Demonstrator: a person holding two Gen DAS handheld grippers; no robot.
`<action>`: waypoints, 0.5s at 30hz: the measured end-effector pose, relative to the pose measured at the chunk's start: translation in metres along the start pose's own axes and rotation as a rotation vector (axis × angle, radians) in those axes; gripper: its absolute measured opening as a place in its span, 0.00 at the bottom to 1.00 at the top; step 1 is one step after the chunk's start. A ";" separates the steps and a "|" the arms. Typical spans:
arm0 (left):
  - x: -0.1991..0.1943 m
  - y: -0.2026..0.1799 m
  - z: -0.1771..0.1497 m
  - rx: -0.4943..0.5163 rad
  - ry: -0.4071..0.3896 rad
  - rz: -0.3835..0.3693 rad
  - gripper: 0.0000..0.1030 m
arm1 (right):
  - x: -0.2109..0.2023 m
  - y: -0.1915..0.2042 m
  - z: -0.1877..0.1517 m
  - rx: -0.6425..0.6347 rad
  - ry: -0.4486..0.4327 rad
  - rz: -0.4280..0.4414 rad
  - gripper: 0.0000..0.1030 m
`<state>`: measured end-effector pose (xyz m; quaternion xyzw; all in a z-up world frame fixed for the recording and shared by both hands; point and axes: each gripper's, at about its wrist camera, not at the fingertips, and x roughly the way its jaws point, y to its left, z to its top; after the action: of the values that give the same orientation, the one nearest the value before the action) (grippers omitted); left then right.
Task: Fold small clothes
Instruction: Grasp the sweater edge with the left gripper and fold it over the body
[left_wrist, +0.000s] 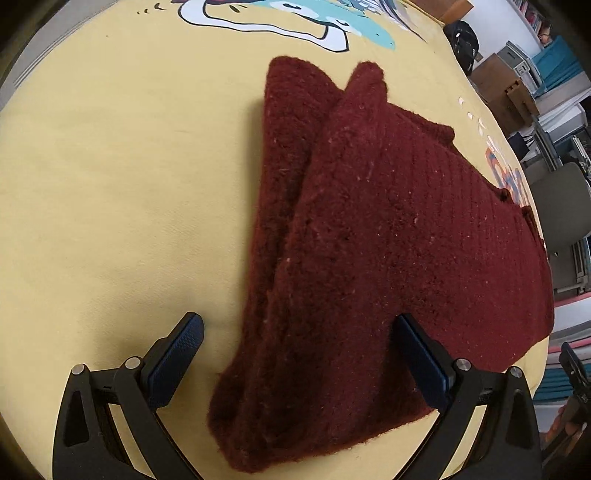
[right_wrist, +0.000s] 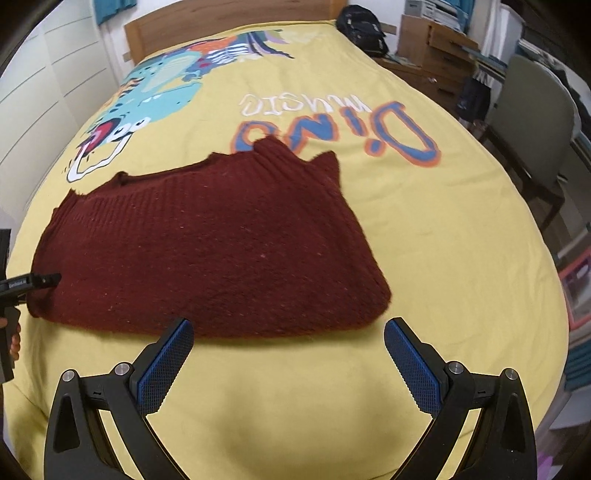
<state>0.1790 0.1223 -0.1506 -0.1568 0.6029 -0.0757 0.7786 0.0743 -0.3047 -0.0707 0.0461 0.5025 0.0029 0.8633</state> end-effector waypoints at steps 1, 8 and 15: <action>0.000 -0.002 0.001 0.010 0.004 -0.010 0.86 | 0.001 -0.002 -0.001 0.006 0.003 -0.002 1.00; -0.010 -0.016 0.003 0.034 0.017 -0.066 0.36 | 0.005 -0.010 -0.004 0.035 0.051 0.014 1.00; -0.042 -0.058 0.003 0.087 -0.052 0.021 0.25 | -0.004 -0.023 -0.004 0.074 0.052 0.018 1.00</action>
<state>0.1749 0.0815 -0.0917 -0.1186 0.5802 -0.0896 0.8008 0.0681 -0.3270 -0.0715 0.0825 0.5241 -0.0065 0.8476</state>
